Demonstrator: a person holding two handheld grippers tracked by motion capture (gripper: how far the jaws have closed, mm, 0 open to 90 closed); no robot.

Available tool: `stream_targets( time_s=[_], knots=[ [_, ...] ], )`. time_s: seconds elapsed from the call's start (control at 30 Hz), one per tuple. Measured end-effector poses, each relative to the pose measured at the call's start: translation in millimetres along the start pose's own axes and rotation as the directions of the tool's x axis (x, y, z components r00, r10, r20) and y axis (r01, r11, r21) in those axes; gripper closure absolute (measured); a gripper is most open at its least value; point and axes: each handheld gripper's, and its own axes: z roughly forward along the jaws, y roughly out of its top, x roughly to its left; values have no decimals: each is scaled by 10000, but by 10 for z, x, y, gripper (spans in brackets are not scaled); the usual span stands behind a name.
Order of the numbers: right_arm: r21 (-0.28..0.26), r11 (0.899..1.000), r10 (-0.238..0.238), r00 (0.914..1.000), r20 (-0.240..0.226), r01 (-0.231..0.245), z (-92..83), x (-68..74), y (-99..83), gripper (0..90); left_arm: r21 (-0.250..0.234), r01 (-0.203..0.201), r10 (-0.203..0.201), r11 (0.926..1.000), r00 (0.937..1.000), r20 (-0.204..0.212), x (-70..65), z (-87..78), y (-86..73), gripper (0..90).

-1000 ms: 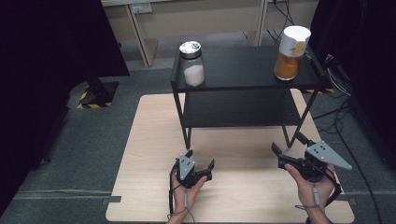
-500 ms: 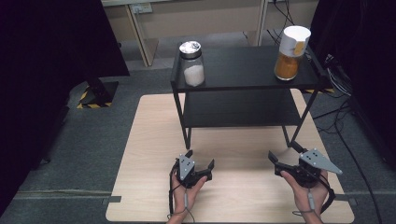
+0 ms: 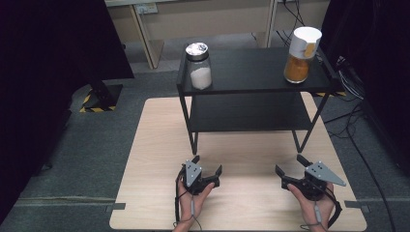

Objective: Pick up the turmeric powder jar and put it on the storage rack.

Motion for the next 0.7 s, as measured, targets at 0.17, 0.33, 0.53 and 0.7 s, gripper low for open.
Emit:
stream_targets(
  time_s=[0.17,0.33,0.53,0.7],
  knots=[
    [34,9999,138,9999,25,-138,19,4,-115,95,6,-13,13,10000,10000,1,-2,-1,1,62],
    [90,9998,177,9997,174,-179,20,4,-177,96,14,2,-2,10000,10000,16,1,1,2,62],
    [242,9995,205,9995,223,-211,32,2,-237,97,32,-14,14,10000,10000,22,0,2,5,62],
    [398,9990,193,9996,225,-201,54,4,-273,97,28,20,-20,10000,10000,42,4,4,5,62]
  ],
)
